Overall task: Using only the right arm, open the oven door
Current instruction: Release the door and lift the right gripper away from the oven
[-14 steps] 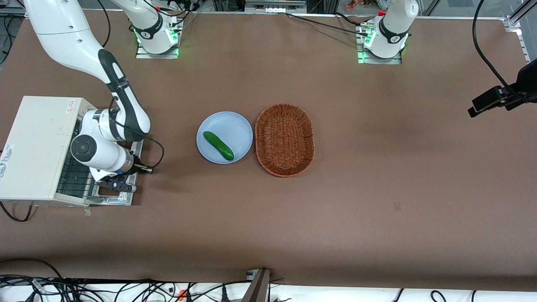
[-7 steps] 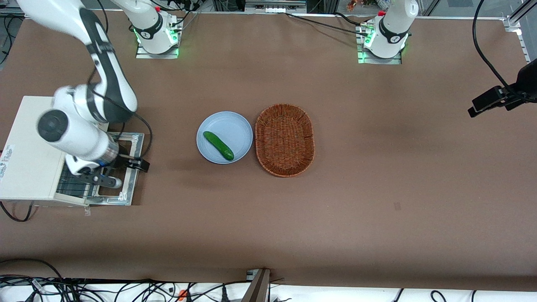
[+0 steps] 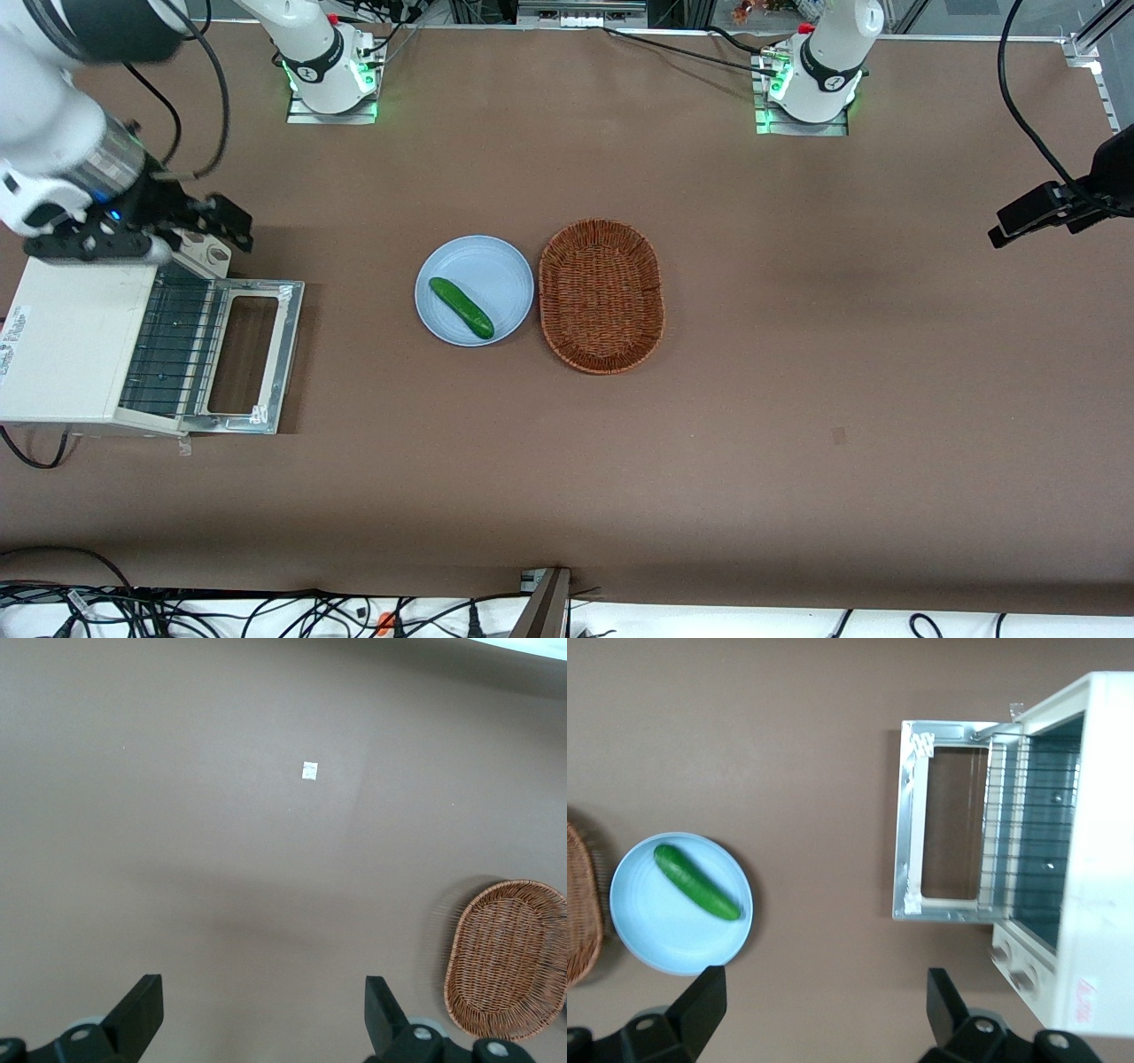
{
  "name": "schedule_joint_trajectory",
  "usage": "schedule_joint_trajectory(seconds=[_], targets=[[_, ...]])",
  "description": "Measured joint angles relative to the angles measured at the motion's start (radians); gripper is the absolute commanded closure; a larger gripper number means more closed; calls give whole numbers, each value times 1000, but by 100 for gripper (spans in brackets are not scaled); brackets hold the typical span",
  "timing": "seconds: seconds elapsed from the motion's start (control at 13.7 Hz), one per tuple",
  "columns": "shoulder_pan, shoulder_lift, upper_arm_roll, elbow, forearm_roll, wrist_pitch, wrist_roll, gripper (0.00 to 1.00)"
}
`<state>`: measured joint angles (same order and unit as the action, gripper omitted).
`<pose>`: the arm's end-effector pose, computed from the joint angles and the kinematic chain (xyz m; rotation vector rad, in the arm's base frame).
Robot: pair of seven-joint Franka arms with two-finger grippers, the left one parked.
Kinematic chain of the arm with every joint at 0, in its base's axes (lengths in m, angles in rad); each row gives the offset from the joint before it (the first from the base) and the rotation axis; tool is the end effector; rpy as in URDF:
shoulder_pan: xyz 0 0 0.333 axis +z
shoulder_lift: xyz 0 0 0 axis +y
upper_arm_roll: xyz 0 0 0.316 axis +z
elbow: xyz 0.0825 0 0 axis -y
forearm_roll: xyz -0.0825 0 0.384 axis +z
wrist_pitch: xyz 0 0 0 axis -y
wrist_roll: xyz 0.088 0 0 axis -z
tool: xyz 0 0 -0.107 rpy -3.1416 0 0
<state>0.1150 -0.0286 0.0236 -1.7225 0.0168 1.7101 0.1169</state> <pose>0.5488 0.0783 0.5804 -3.1235 -0.0305 -0.0219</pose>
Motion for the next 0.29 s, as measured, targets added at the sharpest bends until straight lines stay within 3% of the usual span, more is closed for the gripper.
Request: schedule_joint_trajectory(seconds=[0.29], targets=[[-3,-2,0,46,0,-51,-25,0]])
